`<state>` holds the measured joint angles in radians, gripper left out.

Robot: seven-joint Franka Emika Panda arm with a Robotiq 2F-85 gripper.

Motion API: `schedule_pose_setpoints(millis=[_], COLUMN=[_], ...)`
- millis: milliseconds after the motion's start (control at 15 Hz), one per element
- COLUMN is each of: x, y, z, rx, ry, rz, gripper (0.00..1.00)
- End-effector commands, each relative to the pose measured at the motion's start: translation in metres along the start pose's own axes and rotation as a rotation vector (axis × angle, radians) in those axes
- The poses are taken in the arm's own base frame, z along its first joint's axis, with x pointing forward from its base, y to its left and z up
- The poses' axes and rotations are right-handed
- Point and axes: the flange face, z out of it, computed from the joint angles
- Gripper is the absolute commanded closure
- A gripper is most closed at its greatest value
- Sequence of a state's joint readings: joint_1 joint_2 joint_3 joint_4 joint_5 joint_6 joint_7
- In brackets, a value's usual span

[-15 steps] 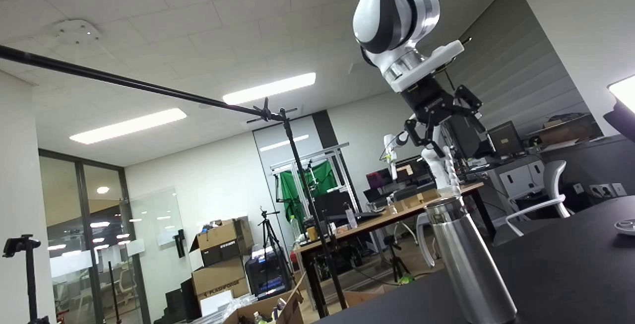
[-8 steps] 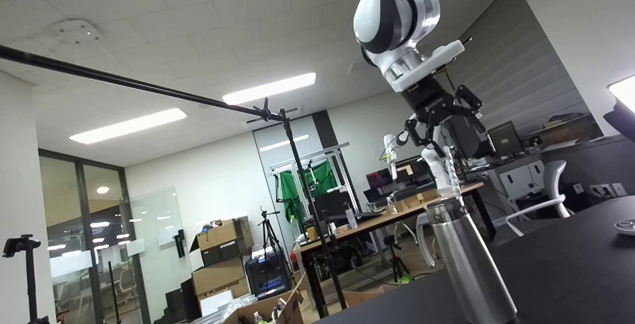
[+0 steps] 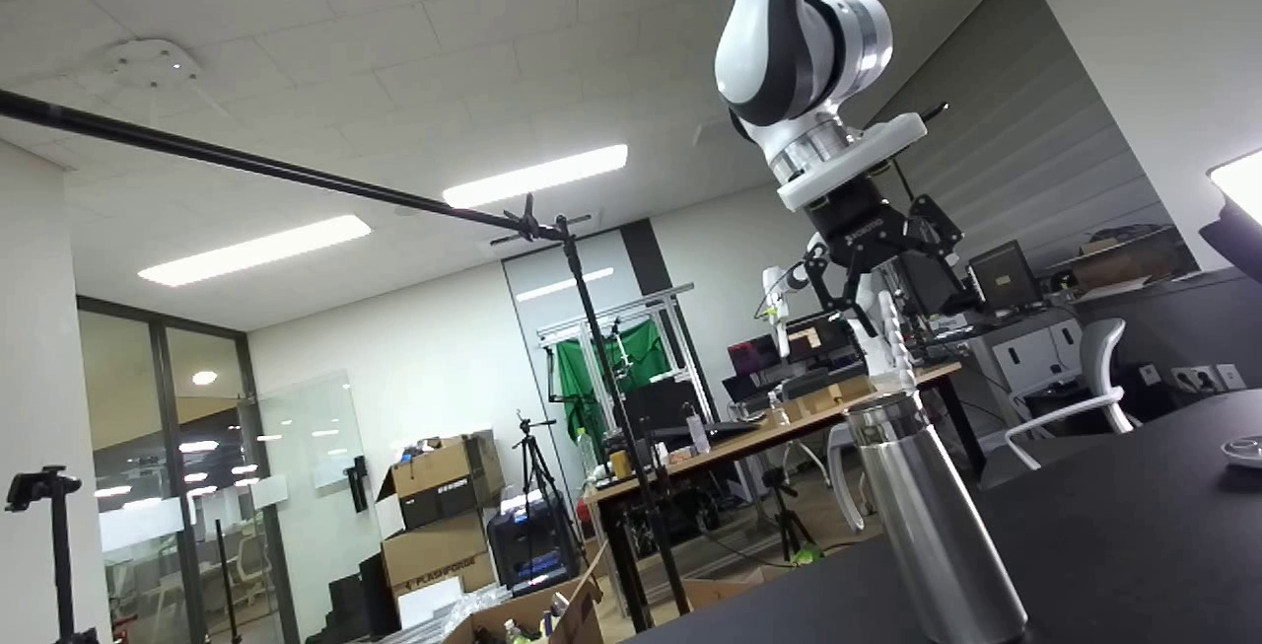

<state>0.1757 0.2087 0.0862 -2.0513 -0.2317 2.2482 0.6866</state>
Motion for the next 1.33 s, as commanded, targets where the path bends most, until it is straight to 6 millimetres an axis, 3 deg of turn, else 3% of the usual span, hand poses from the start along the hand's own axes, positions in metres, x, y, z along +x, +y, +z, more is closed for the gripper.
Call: schedule_pose_setpoints(millis=[0,1267], x=[-0.002,-0.015], y=[0.001,0.007], z=[0.005,0.018], rx=[0.048,0.182], ry=[0.022,0.062], rz=[0.067,0.208], gripper=[0.0,0.0])
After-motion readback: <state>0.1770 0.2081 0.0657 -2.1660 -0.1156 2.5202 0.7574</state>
